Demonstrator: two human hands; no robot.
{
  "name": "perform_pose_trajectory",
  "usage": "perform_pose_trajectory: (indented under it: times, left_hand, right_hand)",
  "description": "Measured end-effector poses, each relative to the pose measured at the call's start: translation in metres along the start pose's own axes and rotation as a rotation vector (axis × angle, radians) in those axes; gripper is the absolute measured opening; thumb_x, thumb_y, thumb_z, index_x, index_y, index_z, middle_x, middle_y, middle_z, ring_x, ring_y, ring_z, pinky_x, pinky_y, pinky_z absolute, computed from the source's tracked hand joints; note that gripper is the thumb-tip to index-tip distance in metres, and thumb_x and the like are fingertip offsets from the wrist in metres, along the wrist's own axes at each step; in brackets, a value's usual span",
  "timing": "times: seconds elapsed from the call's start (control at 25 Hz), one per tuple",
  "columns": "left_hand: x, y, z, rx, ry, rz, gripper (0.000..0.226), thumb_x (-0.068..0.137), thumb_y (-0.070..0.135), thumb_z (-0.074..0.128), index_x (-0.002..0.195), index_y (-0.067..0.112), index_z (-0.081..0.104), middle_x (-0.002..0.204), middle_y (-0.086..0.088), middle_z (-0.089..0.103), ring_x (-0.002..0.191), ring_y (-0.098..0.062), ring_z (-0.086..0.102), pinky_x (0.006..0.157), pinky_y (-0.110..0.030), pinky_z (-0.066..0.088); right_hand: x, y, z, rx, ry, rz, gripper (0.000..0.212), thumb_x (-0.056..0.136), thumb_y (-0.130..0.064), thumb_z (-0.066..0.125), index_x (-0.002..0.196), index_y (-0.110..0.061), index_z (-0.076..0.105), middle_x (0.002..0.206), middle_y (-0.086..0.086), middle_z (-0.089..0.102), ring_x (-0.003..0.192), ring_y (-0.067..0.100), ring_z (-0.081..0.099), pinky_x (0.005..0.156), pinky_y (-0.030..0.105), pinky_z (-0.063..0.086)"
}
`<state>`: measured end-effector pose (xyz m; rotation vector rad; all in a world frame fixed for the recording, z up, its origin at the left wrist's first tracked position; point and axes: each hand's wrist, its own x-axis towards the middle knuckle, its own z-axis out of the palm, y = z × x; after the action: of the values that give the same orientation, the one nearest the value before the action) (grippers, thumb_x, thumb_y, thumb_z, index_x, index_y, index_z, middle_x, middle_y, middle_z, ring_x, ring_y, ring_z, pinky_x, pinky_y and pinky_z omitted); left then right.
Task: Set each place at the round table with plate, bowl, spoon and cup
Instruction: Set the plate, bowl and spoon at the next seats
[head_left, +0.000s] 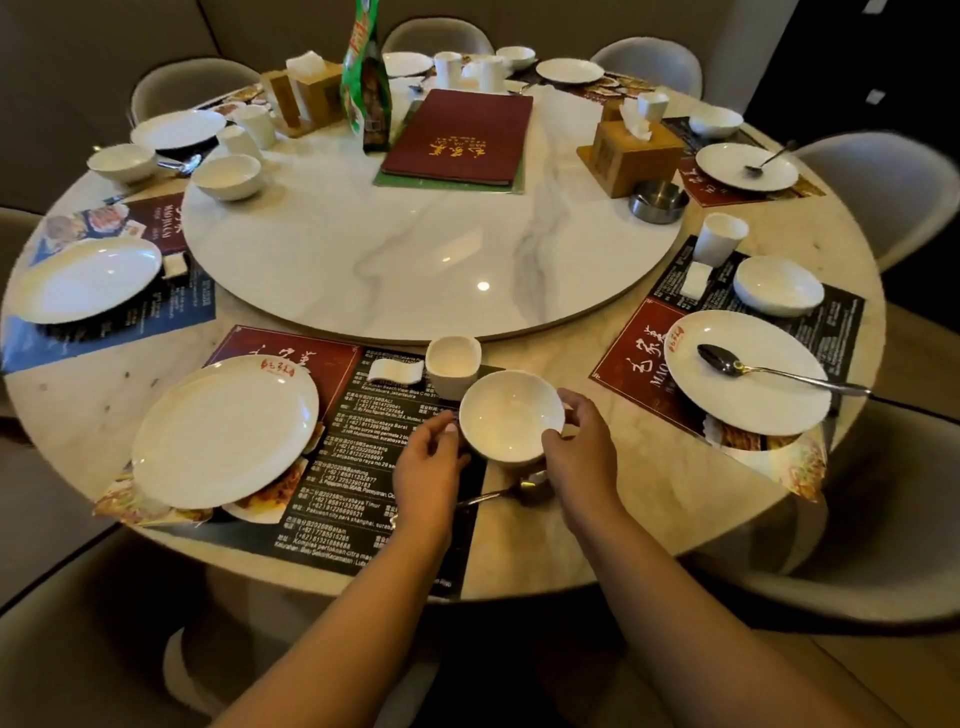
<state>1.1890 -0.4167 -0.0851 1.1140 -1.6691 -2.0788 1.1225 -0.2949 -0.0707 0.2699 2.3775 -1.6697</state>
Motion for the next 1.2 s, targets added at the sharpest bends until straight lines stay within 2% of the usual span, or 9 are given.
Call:
perform_pose_trajectory:
  times: [0.28, 0.44, 0.6, 0.76, 0.88, 0.96, 1.0, 1.08, 1.2]
  left_hand:
    - [-0.007, 0.007, -0.072, 0.029, 0.200, 0.093, 0.023, 0.089, 0.025, 0.063, 0.111, 0.029, 0.068, 0.106, 0.005, 0.069, 0.101, -0.015, 0.066, 0.089, -0.043, 0.055]
    - [0.000, 0.004, -0.099, 0.046, 0.252, 0.084, 0.027, 0.088, 0.025, 0.065, 0.115, 0.027, 0.068, 0.112, 0.003, 0.069, 0.106, -0.016, 0.064, 0.094, -0.044, 0.053]
    - [0.005, -0.004, -0.115, 0.056, 0.270, 0.080, 0.021, 0.088, 0.024, 0.064, 0.106, 0.034, 0.069, 0.111, 0.005, 0.069, 0.108, -0.018, 0.063, 0.096, -0.046, 0.051]
    - [0.009, -0.007, -0.121, 0.071, 0.247, 0.059, 0.021, 0.088, 0.026, 0.065, 0.106, 0.037, 0.068, 0.111, 0.005, 0.069, 0.107, -0.017, 0.063, 0.095, -0.047, 0.052]
    - [-0.001, -0.006, -0.117, 0.193, 0.286, 0.122, 0.031, 0.090, 0.023, 0.062, 0.120, 0.025, 0.063, 0.116, 0.002, 0.063, 0.107, -0.015, 0.059, 0.095, -0.040, 0.050]
    - [-0.018, -0.006, -0.110, 0.351, 0.384, 0.350, 0.022, 0.088, 0.016, 0.062, 0.111, 0.019, 0.060, 0.112, 0.003, 0.057, 0.100, -0.010, 0.055, 0.088, -0.027, 0.048]
    - [-0.028, -0.008, -0.105, 0.473, 0.372, 0.499, 0.017, 0.088, 0.014, 0.063, 0.103, 0.020, 0.059, 0.107, 0.005, 0.054, 0.096, -0.008, 0.053, 0.083, -0.020, 0.045]
    - [-0.041, -0.017, -0.094, 0.764, 0.162, 0.718, 0.011, 0.088, 0.018, 0.063, 0.097, 0.023, 0.061, 0.101, 0.010, 0.056, 0.095, -0.002, 0.051, 0.081, -0.012, 0.041]
    - [-0.040, -0.041, -0.080, 1.016, -0.101, 0.813, 0.026, 0.091, 0.021, 0.059, 0.115, 0.024, 0.064, 0.118, 0.009, 0.060, 0.112, -0.003, 0.052, 0.095, -0.016, 0.041]
  right_hand:
    - [-0.034, -0.009, 0.061, -0.033, -0.211, -0.117, 0.057, 0.085, -0.004, 0.056, 0.133, -0.035, 0.049, 0.135, -0.006, 0.052, 0.115, 0.023, 0.057, 0.086, 0.046, 0.058]
    - [-0.040, -0.015, 0.083, -0.049, -0.322, -0.103, 0.060, 0.087, 0.002, 0.054, 0.136, -0.031, 0.048, 0.134, -0.003, 0.050, 0.117, 0.026, 0.056, 0.070, 0.033, 0.062]
    - [-0.044, -0.009, 0.100, -0.072, -0.350, -0.104, 0.063, 0.087, 0.003, 0.053, 0.140, -0.030, 0.046, 0.141, 0.000, 0.047, 0.120, 0.028, 0.053, 0.070, 0.035, 0.062]
    - [-0.045, -0.005, 0.105, -0.118, -0.341, -0.118, 0.062, 0.090, -0.001, 0.054, 0.142, -0.033, 0.042, 0.145, 0.001, 0.045, 0.115, 0.029, 0.059, 0.060, 0.023, 0.059]
    - [-0.046, -0.004, 0.097, -0.114, -0.364, -0.109, 0.056, 0.094, -0.010, 0.054, 0.144, -0.032, 0.040, 0.146, 0.001, 0.046, 0.115, 0.027, 0.060, 0.072, 0.029, 0.060]
    - [-0.048, -0.001, 0.085, -0.122, -0.314, -0.135, 0.047, 0.095, -0.014, 0.054, 0.139, -0.030, 0.048, 0.140, 0.000, 0.053, 0.114, 0.022, 0.060, 0.087, 0.038, 0.057]
    - [-0.050, 0.001, 0.078, -0.121, -0.263, -0.170, 0.041, 0.094, -0.013, 0.054, 0.132, -0.028, 0.055, 0.134, -0.001, 0.058, 0.112, 0.017, 0.060, 0.089, 0.035, 0.056]
    - [-0.055, 0.007, 0.060, -0.126, -0.159, -0.235, 0.029, 0.094, -0.007, 0.051, 0.115, -0.022, 0.065, 0.119, -0.004, 0.064, 0.106, 0.008, 0.059, 0.078, 0.016, 0.049]
    - [-0.059, 0.019, 0.033, -0.133, -0.069, -0.236, 0.024, 0.094, -0.003, 0.050, 0.098, -0.019, 0.068, 0.102, -0.005, 0.066, 0.097, 0.008, 0.061, 0.070, 0.008, 0.041]
